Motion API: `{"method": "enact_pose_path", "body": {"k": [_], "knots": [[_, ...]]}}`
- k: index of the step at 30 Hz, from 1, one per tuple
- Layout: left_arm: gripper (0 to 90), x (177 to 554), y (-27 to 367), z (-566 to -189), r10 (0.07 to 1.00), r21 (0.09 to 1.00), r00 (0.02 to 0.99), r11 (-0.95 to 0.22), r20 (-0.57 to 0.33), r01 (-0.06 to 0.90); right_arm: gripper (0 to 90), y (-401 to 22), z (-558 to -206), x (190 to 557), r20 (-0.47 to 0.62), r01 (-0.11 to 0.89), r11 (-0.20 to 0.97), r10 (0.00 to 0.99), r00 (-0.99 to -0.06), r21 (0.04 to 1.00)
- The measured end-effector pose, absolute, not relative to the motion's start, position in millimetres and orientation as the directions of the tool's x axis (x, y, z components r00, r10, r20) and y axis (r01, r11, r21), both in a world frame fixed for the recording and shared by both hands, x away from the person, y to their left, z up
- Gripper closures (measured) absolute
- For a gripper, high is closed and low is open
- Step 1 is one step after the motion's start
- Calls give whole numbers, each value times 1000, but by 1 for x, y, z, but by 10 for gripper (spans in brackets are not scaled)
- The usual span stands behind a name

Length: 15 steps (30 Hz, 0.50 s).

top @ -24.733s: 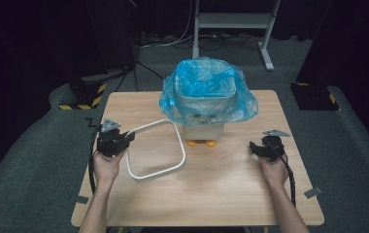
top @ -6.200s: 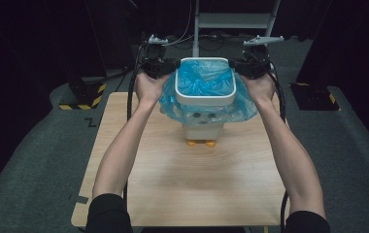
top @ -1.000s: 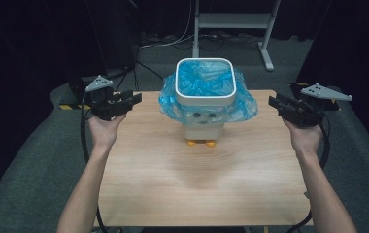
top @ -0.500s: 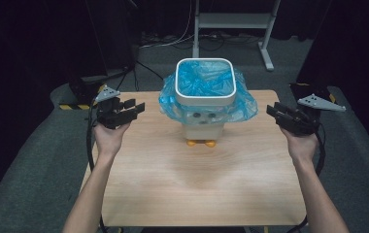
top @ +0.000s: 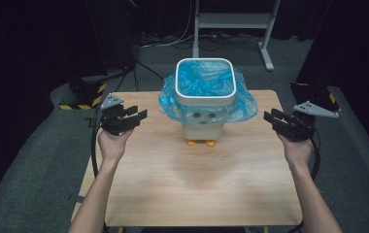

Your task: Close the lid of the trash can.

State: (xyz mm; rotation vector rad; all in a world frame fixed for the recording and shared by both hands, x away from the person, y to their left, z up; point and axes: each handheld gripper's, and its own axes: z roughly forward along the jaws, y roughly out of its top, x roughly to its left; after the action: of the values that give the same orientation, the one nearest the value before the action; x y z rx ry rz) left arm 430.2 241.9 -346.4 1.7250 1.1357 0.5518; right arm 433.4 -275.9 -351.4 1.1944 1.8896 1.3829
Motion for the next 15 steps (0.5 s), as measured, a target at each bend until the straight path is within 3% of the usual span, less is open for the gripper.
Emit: {"method": "enact_pose_path", "body": {"k": [15], "knots": [[531,431,238,-362,881,886,455,-104,-128,451,624,-275,-367,435,104,374,93,874,-474,923]]}}
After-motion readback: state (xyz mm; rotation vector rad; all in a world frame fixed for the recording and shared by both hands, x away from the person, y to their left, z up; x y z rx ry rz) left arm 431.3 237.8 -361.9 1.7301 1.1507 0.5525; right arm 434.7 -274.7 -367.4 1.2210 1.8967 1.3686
